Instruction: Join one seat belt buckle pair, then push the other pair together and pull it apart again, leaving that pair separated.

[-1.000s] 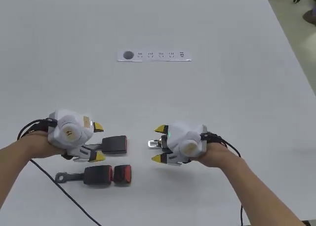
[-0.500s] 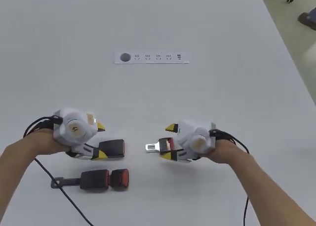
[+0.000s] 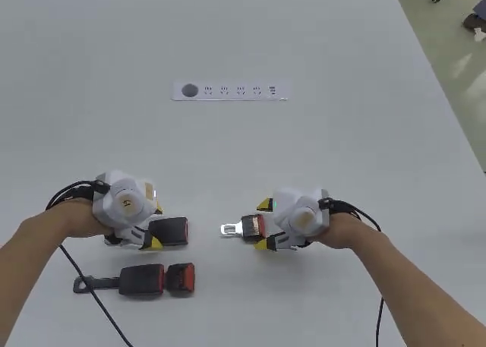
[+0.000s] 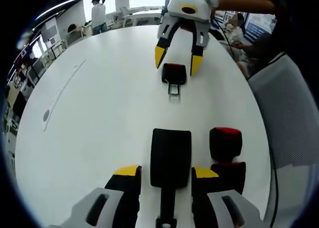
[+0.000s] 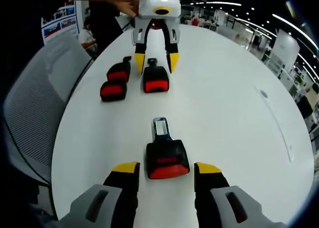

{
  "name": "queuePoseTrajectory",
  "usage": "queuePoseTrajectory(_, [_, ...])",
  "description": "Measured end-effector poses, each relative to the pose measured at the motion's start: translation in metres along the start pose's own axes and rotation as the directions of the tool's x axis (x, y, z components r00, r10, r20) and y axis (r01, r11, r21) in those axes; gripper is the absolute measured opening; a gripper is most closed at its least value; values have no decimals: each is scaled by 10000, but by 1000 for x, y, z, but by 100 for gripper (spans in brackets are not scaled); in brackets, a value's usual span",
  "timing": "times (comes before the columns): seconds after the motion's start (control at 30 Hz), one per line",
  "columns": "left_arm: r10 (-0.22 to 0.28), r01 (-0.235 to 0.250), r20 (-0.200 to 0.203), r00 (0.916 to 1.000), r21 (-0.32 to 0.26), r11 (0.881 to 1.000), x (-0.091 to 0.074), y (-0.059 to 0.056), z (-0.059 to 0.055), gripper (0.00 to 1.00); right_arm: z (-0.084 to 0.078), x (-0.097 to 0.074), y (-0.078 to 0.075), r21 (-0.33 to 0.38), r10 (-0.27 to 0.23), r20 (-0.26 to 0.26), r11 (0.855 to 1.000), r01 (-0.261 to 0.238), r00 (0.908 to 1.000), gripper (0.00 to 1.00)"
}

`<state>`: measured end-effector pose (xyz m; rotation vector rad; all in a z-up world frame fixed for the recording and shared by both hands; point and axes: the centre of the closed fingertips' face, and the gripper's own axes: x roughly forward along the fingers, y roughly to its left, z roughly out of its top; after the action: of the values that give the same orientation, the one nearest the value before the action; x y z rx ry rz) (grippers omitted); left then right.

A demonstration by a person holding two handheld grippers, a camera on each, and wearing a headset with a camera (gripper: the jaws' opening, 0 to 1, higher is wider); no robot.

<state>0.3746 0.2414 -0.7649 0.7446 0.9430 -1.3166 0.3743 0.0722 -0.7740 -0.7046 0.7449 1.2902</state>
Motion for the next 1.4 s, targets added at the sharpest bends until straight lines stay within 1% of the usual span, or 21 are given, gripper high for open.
queuePoseTrajectory(0.07, [-75,78,-157,9998,192,9998,3,-1,-3,40,-1,0,1,72,66,-44,10000,-66,10000,41])
queuePoseTrajectory(0.13, [-129,137,-283,9995,299,9995,4,-3,-3,39,-2,0,1,78,102,-52,9999,-102,9999,39])
queuePoseTrajectory(0.2, [-212,225,-380,9991,354,9991,7,-2,-9,39,-3,1,2,105,173,-52,9998,-173,9998,38])
queuePoseTrajectory(0.27, [-126,150,-483,9988,516,9986,8,0,-12,38,-3,2,2,144,202,-74,9997,-201,9998,37])
queuePoseTrajectory(0.3, [-126,147,-408,9991,528,9985,10,1,-12,36,-3,2,2,159,207,-62,9997,-206,9998,37])
queuePoseTrajectory(0.33, [-164,184,-420,9990,474,9987,10,1,-12,36,-4,3,1,162,212,-53,9996,-211,9998,36])
queuePoseTrajectory(0.4, [-189,217,-448,9988,642,9977,9,0,-13,36,-4,3,1,147,189,-47,9997,-188,9998,35])
queuePoseTrajectory(0.47, [-199,230,-453,9988,683,9974,9,-1,-12,35,-4,3,0,142,148,-39,9998,-147,9999,32])
queuePoseTrajectory(0.63, [-197,230,-455,9988,731,9971,9,-2,-11,33,-3,2,0,134,155,7,9998,-155,9999,32])
queuePoseTrajectory(0.77, [-190,217,-448,9988,609,9979,9,-1,-13,33,-4,3,2,118,198,38,9997,-198,9998,32])
queuePoseTrajectory(0.83, [-221,256,-475,9986,741,9969,10,-1,-14,33,-4,3,1,96,200,42,9998,-201,9998,31])
queuePoseTrajectory(0.97, [-253,297,-542,9982,825,9961,8,-2,-13,32,-3,2,2,79,202,32,9998,-202,9998,31])
queuePoseTrajectory(1.13, [-261,306,-555,9981,823,9961,9,-2,-13,32,-3,3,2,124,197,-6,9997,-197,9998,31])
queuePoseTrajectory(1.27, [-265,319,-640,9976,863,9958,8,-3,-12,32,-1,3,3,107,229,-22,9997,-228,9997,31])
queuePoseTrajectory(1.4, [-248,310,-703,9972,875,9957,9,-1,-13,32,1,5,3,89,261,-24,9996,-261,9997,31])
